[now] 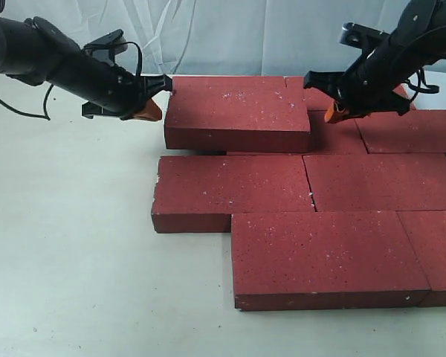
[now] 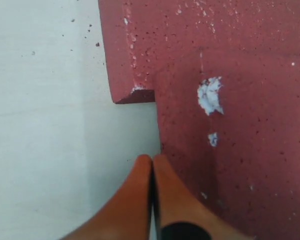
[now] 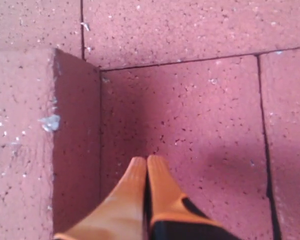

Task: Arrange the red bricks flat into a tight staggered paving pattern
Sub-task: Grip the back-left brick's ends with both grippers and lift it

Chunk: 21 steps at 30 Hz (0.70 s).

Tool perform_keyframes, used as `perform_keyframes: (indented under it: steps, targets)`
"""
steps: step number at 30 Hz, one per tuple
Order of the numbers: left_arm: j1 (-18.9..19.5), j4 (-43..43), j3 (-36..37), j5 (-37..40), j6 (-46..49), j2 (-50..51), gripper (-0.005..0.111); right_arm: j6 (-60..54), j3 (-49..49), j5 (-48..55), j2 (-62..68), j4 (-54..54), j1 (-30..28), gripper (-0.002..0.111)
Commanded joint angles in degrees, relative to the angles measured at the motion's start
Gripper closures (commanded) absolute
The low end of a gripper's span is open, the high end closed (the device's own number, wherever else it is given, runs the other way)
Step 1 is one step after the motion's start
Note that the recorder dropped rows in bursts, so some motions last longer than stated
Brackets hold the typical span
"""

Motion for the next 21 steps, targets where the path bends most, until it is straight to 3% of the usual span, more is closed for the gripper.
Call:
perform_keyframes:
  steps: [1,21]
  targets:
    - [-0.8,-0.9,-0.5,-0.4,-0.2,0.3,0.107,-0.8,-0.3,-1.6,1.4,2.4,0.2,0.109]
    - [-0.8,-4.1,-0.9,3.6,-0.1,-0.7,0.107,-12.7,-0.3,1.7,1.5,17.2,0.2,0.109]
